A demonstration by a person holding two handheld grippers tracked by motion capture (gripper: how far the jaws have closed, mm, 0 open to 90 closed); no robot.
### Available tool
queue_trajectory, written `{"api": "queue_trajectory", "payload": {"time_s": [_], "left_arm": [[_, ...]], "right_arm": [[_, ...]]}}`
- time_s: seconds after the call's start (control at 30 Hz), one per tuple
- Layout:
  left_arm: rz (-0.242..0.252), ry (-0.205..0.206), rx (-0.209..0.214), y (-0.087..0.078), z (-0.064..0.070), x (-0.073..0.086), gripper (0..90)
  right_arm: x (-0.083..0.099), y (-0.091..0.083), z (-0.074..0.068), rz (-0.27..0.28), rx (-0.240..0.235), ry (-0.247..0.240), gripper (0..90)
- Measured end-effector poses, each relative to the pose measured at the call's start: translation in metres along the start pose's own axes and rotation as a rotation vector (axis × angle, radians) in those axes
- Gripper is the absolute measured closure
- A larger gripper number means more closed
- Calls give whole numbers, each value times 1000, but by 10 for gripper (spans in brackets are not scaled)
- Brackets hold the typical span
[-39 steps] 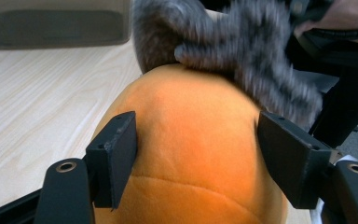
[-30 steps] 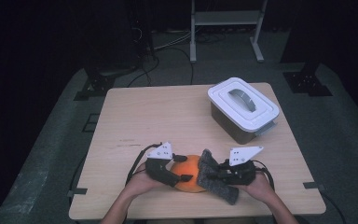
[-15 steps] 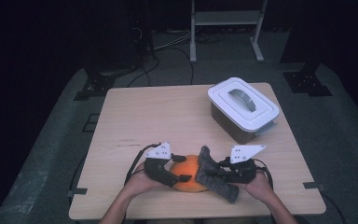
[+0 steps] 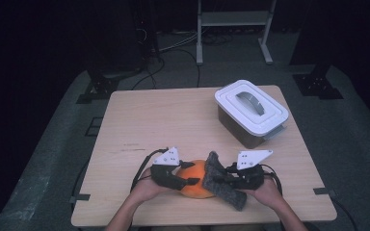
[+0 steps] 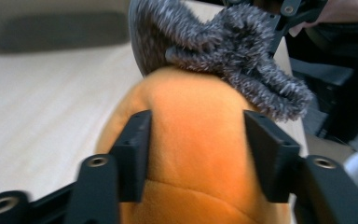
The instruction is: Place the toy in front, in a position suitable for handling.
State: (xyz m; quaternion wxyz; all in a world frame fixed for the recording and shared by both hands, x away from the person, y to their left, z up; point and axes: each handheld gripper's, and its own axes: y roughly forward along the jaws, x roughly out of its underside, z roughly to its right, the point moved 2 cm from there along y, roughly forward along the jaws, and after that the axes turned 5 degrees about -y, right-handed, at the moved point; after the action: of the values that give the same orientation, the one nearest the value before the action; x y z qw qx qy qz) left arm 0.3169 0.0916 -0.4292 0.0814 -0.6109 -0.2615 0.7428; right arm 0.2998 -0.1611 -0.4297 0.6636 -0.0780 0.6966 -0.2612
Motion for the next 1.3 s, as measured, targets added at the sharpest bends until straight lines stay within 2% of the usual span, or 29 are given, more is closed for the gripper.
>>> {"api": "queue_trajectory", "payload": {"time_s": [0.07, 0.13, 0.17, 0.23, 0.33, 0.43, 0.57, 0.6, 0.67, 0.73, 0.83, 0.9, 0.97, 1.03, 1.1, 1.2, 1.3], "left_arm": [[33, 31, -25, -1, 1, -2, 501], [49, 55, -63, 1, 1, -3, 503], [53, 59, -66, 2, 1, -3, 501], [45, 41, -57, 3, -1, -2, 483], [10, 15, -32, 2, -3, 1, 454], [-3, -11, -16, -1, -4, 5, 438], [-6, -12, -8, -3, -4, 7, 418], [-9, -13, -7, -3, -4, 6, 411], [-9, -19, -2, -3, -5, 6, 390], [-1, -29, 5, -4, -6, 4, 356], [6, -31, -1, -5, -5, 1, 268], [5, -49, -8, -3, -6, 0, 190], [-5, -57, -20, -1, -7, 0, 127], [-30, -82, -11, 3, -9, 4, 98], [-31, -97, 0, 4, -9, 7, 104], [-34, -77, 0, 5, -8, 9, 201], [-32, -89, -2, 5, -8, 9, 210]], "right_arm": [[-3, -3, 2, 11, 18, 0, 742], [-6, -6, 6, 34, 44, -4, 743], [-8, -7, 9, 53, 48, 5, 743], [-8, -5, 11, 49, 52, 9, 741], [-2, 2, 10, 3, 42, -7, 740], [3, 3, 11, -29, 31, 9, 740], [10, -2, 13, -77, 57, 18, 742], [10, -4, 12, -77, 62, 21, 742], [6, -6, 10, -43, 63, 20, 742], [0, -5, 6, 2, 48, 17, 740], [0, 6, 1, -37, 33, -19, 742], [2, 9, -1, -43, 10, -23, 744], [2, 9, -3, -50, -1, -30, 744], [4, 8, -4, -51, -6, -28, 744], [5, 8, -3, -53, -10, -20, 745], [7, 5, 0, -63, -11, -11, 749], [9, 1, 4, -73, 3, -2, 749]]}}
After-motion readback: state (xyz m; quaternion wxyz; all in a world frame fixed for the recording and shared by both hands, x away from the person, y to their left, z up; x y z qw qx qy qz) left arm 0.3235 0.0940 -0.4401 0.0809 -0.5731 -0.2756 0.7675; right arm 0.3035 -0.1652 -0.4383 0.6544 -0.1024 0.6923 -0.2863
